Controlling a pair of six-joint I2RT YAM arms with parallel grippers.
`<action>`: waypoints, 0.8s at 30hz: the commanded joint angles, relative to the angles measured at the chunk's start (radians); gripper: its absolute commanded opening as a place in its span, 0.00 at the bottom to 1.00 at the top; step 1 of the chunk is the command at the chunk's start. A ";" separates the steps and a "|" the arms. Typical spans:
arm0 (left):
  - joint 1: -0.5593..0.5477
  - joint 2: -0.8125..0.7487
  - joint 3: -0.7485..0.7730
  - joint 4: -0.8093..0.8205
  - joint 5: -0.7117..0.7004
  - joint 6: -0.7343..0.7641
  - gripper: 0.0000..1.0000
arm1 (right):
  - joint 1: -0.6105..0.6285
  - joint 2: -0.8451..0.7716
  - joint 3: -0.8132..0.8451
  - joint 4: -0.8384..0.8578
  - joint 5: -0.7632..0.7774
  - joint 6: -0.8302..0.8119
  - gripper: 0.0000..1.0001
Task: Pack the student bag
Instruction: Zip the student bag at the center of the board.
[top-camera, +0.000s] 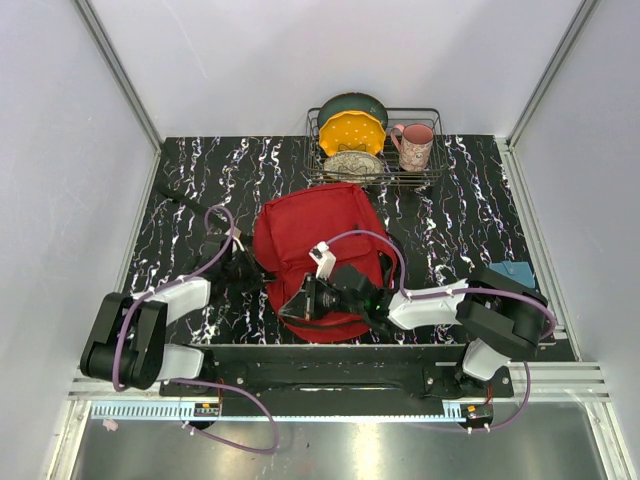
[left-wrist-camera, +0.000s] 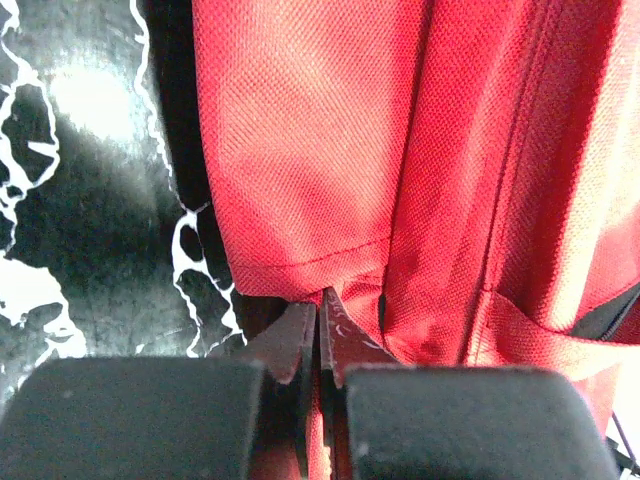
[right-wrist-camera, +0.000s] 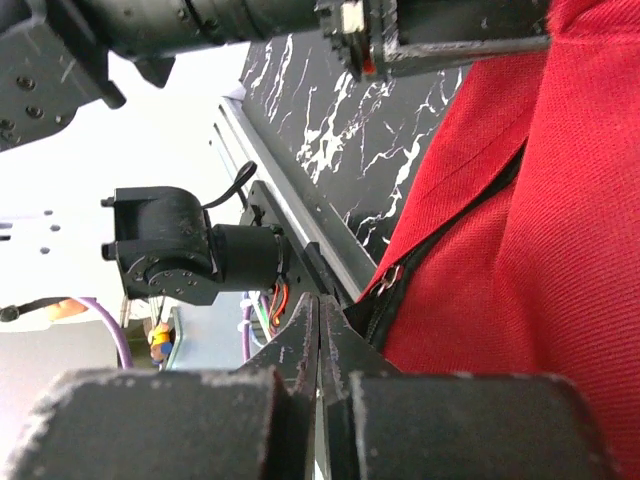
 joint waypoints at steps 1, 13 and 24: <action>0.019 0.035 0.079 0.114 0.018 0.007 0.00 | 0.009 -0.043 -0.012 0.122 -0.089 0.012 0.00; 0.117 0.080 0.220 0.029 0.027 0.082 0.00 | 0.009 -0.231 -0.141 0.086 -0.024 0.029 0.00; 0.135 -0.091 0.162 -0.046 0.065 0.097 0.77 | 0.009 -0.373 -0.214 -0.053 0.174 0.045 0.00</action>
